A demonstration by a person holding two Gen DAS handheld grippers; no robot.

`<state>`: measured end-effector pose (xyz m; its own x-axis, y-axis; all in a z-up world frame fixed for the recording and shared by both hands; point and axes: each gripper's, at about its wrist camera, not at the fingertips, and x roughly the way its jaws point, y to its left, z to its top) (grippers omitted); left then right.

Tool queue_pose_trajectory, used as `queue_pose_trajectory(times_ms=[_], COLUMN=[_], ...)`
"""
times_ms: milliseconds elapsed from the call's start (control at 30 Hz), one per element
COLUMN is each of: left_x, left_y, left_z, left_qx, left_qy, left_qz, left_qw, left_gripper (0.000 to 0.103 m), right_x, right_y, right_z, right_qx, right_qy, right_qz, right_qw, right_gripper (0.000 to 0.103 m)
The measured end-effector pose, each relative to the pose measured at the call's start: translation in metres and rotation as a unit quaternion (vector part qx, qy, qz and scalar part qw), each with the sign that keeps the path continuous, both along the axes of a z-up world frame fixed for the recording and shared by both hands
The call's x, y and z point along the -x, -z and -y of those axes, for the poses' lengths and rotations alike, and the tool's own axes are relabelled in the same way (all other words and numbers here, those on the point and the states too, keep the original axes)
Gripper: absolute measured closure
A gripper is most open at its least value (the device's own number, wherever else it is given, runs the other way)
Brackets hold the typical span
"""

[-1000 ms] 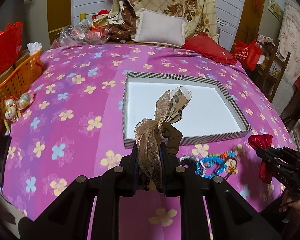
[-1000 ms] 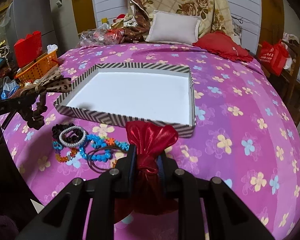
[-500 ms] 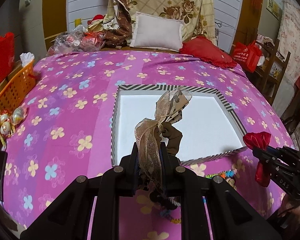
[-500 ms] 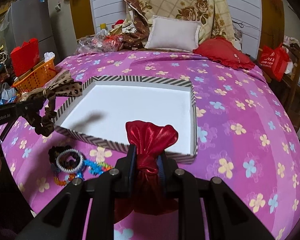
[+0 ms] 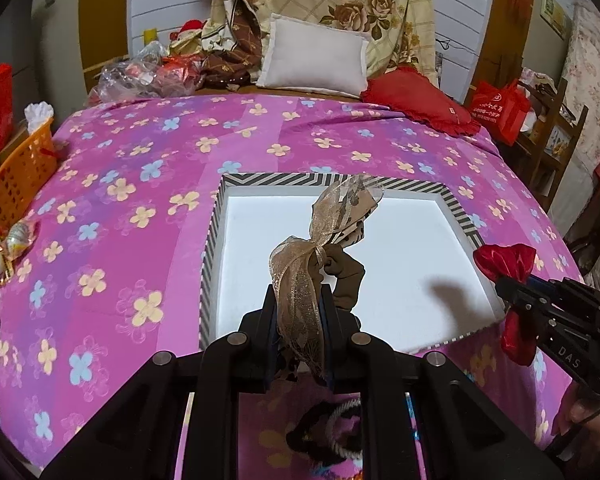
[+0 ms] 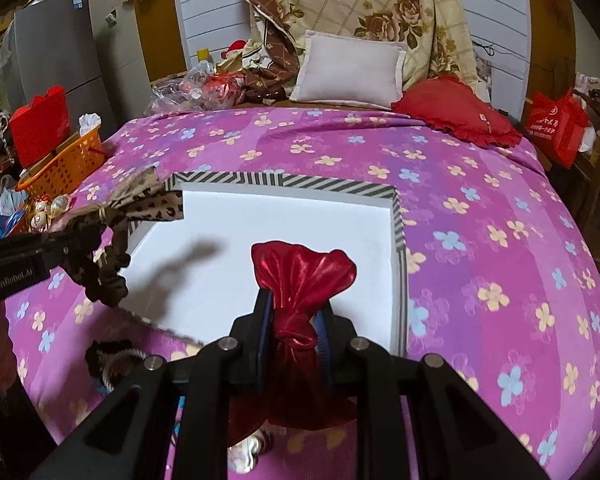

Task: Organize jewelry
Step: 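Carry both bows over the white box interior with both tools, then open the right tool to drop the red bow while the left tool releases the leopard bow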

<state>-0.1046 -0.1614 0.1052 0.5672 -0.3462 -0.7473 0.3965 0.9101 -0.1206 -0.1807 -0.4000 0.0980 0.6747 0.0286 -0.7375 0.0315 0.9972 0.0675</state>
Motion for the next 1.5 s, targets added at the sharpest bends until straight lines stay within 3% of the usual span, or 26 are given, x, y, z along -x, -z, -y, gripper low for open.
queue_pose_trajectory(times_ms=[467,1033,1133,1267,1500], left_x=[-0.035,-0.054,-0.055,-0.058,-0.054], left_y=[0.032,0.059,0.062,0.067,0.053], left_z=[0.012,0.010,0.008,0.004,-0.005], left_qx=[-0.006,-0.027,-0.033,-0.033,0.009], left_qy=[-0.005,-0.027,-0.034,-0.050,-0.050], left_qz=[-0.041,-0.066,-0.070,-0.075,-0.072], left_qw=[0.9991,0.9971,0.9964,0.9954,0.9961], left_gripper=[0.103,0.103,0.103,0.093,0.074], right_x=[-0.054,-0.073,-0.074,-0.073,-0.061], right_y=[0.036,0.067,0.070,0.073,0.059], right_z=[-0.003,0.005,0.005,0.008,0.016], right_qx=[-0.007,-0.001,0.004,-0.001,-0.014], right_qy=[-0.008,0.002,0.005,0.015,0.032], right_qz=[-0.040,-0.083,-0.089,-0.089,-0.070], right_qw=[0.999,0.997,0.996,0.996,0.997], right_gripper=[0.082,0.082,0.076,0.047,0.041])
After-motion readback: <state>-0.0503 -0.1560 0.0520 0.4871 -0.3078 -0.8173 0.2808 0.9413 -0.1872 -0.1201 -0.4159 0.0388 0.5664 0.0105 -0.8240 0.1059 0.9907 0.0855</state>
